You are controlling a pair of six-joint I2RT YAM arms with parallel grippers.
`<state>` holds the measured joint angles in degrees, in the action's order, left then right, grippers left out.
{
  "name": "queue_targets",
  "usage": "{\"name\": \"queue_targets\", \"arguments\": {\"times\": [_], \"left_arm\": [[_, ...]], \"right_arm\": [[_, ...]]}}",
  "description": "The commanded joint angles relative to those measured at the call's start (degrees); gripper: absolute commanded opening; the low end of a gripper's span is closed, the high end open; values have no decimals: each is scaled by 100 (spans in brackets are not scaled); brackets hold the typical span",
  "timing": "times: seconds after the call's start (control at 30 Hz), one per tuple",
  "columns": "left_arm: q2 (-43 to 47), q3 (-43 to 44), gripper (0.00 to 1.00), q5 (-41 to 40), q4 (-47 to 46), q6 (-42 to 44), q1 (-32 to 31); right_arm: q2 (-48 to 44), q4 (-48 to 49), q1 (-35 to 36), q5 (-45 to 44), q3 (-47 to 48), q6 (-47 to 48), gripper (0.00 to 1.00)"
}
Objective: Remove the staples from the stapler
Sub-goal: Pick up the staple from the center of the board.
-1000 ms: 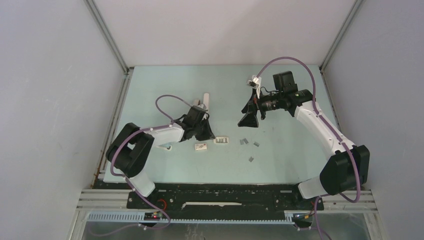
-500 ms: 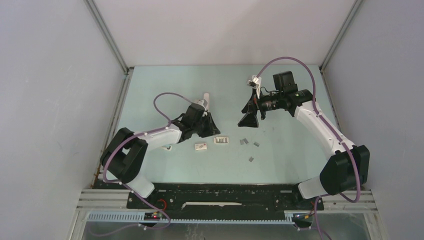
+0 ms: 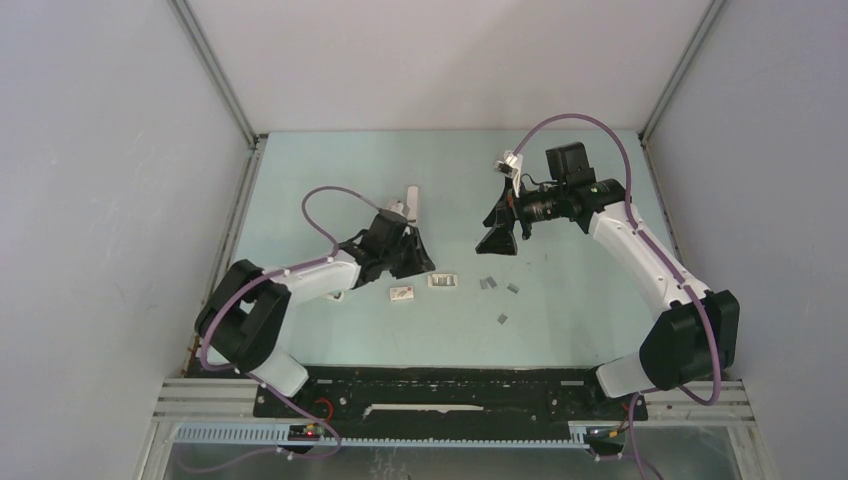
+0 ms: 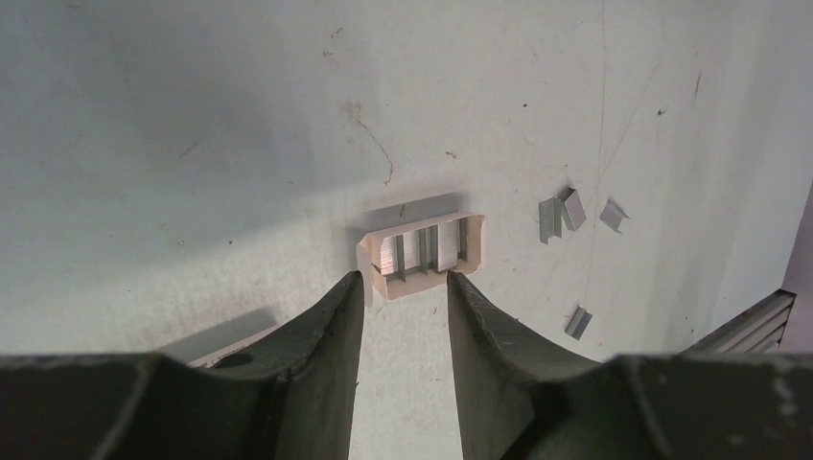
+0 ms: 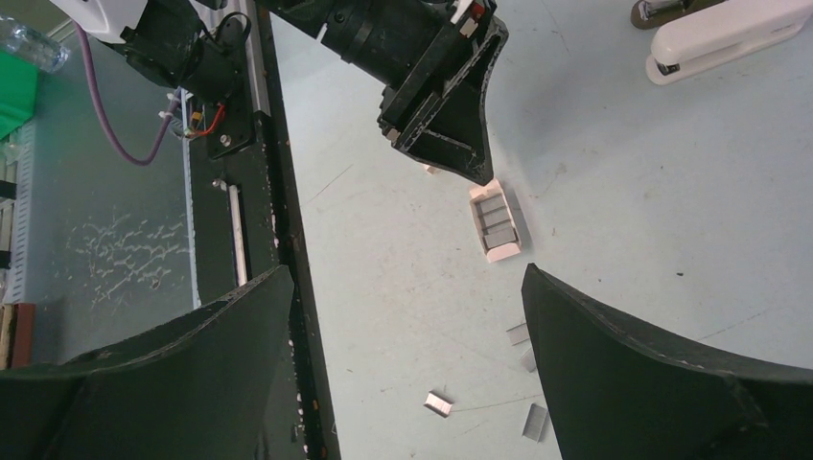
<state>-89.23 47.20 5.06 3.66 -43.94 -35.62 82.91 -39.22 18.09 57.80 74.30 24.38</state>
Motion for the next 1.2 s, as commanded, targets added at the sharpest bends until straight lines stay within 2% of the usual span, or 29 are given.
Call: {"name": "queue_targets", "arguments": {"times": [0.0,0.33,0.7,0.8,1.0,1.13,1.17], "left_arm": [[-131,-68,43,222,-136,123,-83],[-433,118,44,441,-252,114,-204],[205,-167,44,431,-663,289,-266],[757,-483,46,-133,-660,594,-269],[2429,-1139,53,-1983,-406,1792,-240],[3427,-1586,60,-2870,-560,2924,-137],[3648,-1704,65,-3135,-652,3112,-82]], "right_arm": [[-115,-58,-11,102,41,101,100],[-126,-58,-15,121,40,108,100],[-151,-72,-32,128,47,111,100],[-168,-145,-38,102,33,186,100],[-201,-198,-46,104,34,239,100],[-205,-201,-33,106,37,247,100],[-198,-202,-33,107,32,254,100]]}}
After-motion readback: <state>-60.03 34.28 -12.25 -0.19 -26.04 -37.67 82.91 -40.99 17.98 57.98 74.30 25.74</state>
